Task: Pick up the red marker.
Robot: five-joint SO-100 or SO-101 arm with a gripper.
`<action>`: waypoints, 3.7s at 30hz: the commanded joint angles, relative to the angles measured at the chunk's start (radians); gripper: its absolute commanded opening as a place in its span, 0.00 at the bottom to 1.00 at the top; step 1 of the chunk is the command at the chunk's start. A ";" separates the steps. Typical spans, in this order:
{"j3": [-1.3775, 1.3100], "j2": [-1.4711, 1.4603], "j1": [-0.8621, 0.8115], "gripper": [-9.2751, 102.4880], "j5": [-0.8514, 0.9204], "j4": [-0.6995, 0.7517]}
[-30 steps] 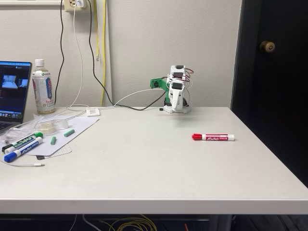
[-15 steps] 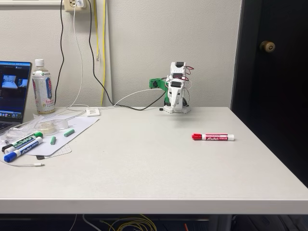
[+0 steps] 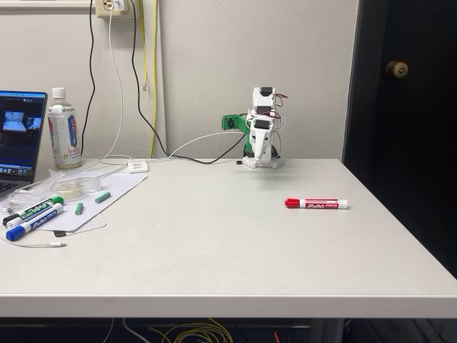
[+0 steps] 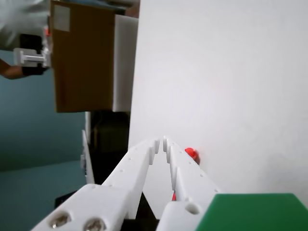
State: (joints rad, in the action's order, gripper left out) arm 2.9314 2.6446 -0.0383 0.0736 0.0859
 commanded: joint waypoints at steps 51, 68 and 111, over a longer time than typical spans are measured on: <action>-1.098 -0.854 0.328 0.08 0.436 0.695; -1.259 -0.989 0.322 0.08 0.158 0.827; -1.578 -1.187 0.342 0.08 -0.135 1.198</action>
State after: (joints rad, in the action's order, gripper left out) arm 1.3990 1.4113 0.3099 -0.0583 1.2533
